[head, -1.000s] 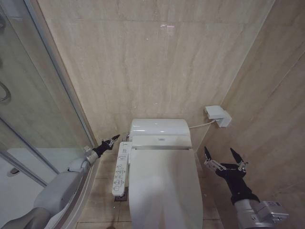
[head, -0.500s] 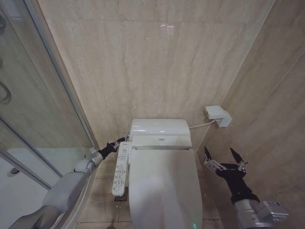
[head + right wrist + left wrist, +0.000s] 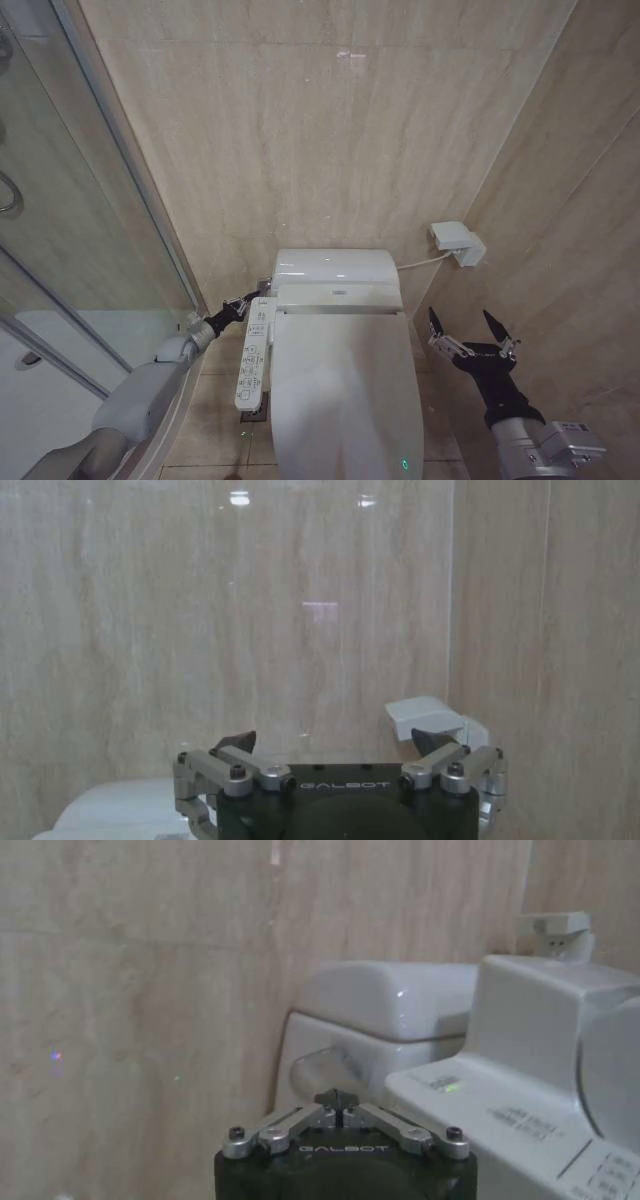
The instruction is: Open the toilet lid, clean the toilet bowl with a toilet brush, close the toilet lid, and flush.
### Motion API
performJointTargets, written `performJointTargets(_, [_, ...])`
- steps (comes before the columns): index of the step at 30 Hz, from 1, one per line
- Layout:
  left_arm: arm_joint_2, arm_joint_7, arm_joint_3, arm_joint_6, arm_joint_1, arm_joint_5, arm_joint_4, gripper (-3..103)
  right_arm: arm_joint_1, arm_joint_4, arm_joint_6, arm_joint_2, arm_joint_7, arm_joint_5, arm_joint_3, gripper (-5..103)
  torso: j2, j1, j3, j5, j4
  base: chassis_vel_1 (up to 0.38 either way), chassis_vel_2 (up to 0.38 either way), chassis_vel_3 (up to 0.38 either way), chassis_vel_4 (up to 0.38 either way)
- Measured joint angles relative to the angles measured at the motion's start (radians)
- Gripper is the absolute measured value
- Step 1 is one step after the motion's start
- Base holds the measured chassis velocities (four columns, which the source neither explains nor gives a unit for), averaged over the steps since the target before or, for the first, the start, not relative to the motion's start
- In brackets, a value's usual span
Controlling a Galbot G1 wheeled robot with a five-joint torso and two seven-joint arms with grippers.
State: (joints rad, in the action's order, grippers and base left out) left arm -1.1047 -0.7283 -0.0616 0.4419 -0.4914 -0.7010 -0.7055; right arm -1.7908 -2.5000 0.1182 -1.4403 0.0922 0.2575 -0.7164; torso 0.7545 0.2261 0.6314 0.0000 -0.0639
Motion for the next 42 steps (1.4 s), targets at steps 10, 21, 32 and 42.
performJointTargets(10, [0.006,-0.011,0.023,-0.008,-0.001,-0.001,0.008,0,0.000,0.000,0.000,0.000,0.000,0.000,0.000,100,0.000,0.000,0.000,-0.0001,-0.0004,0.000,0.000,0.000,0.000])
performJointTargets(21, [0.034,-0.016,0.054,0.008,-0.022,-0.008,-0.037,0,0.000,0.000,0.000,0.000,0.000,0.000,0.000,100,0.000,0.000,0.000,-0.0001,0.0002,0.000,0.000,0.000,0.000])
performJointTargets(32, [0.005,-0.031,0.021,0.005,0.006,-0.001,-0.014,0,0.000,0.000,0.000,0.000,0.000,0.000,0.000,100,0.000,0.000,0.000,0.0001,-0.0001,0.000,0.000,0.000,0.000])
performJointTargets(42, [-0.004,-0.044,0.003,-0.005,0.025,0.001,-0.001,0,0.000,0.000,0.000,0.000,0.000,0.000,0.000,100,0.000,0.000,0.000,0.0001,-0.0003,0.000,0.000,0.000,0.000])
